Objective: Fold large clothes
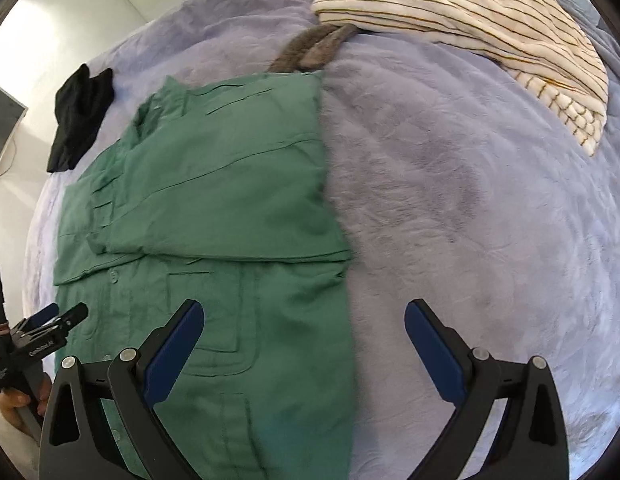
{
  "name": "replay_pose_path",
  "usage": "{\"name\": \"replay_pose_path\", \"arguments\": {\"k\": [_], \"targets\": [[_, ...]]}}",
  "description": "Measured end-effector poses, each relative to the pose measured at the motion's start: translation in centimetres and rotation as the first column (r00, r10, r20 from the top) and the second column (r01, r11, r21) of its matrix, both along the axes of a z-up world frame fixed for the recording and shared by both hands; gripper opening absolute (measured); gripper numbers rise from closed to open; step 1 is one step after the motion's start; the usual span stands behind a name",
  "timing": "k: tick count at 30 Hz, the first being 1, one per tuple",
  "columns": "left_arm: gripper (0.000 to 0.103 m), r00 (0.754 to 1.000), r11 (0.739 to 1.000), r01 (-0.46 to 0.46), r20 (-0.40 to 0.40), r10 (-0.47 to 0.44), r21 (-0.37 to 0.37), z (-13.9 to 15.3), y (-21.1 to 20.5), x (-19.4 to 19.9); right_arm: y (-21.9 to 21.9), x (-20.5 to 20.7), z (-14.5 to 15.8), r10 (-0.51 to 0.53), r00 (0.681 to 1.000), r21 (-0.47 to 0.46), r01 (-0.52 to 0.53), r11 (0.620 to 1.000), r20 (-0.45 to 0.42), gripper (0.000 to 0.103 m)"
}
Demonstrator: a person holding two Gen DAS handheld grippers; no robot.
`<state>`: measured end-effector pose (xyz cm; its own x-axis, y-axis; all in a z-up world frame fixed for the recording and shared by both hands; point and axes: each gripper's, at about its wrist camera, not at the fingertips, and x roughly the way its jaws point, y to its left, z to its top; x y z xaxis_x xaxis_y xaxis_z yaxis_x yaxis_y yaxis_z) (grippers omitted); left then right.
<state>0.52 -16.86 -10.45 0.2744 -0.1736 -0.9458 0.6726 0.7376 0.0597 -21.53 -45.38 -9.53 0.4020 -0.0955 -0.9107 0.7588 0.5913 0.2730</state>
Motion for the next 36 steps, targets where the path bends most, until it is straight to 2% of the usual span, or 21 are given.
{"name": "replay_pose_path", "arguments": {"k": [10, 18, 23, 29, 32, 36], "targets": [[0.103, 1.000, 1.000, 0.010, -0.030, -0.010, 0.009, -0.7, 3.8, 0.0, 3.7, 0.4, 0.4, -0.010, 0.998, -0.026, 0.009, 1.000, -0.055, 0.103], [0.103, 0.998, 0.999, 0.004, -0.055, -0.002, 0.035, 0.4, 9.4, 0.1, 8.2, 0.7, 1.4, -0.023, 0.992, -0.032, 0.019, 0.999, -0.123, 0.103], [0.103, 0.998, 0.998, -0.002, -0.063, 0.006, 0.058, 1.1, 13.2, 0.3, 11.0, 0.9, 2.2, -0.027, 0.990, -0.015, 0.025, 1.000, -0.136, 0.103], [0.103, 0.993, 0.995, -0.047, -0.108, 0.056, 0.083, 1.0, 17.4, 0.6, 14.1, 0.7, 2.9, -0.027, 0.991, 0.022, 0.030, 0.999, -0.134, 0.103], [0.103, 0.987, 0.995, -0.036, -0.150, 0.049, 0.090, 0.8, 18.7, 0.1, 15.3, 0.1, 3.2, -0.033, 0.993, 0.070, 0.041, 0.997, -0.109, 0.103], [0.103, 0.989, 0.996, -0.022, -0.147, 0.035, 0.090, 1.4, 19.9, -0.9, 16.4, -1.2, 3.3, -0.063, 0.996, 0.150, 0.072, 0.986, -0.065, 0.103]]}}
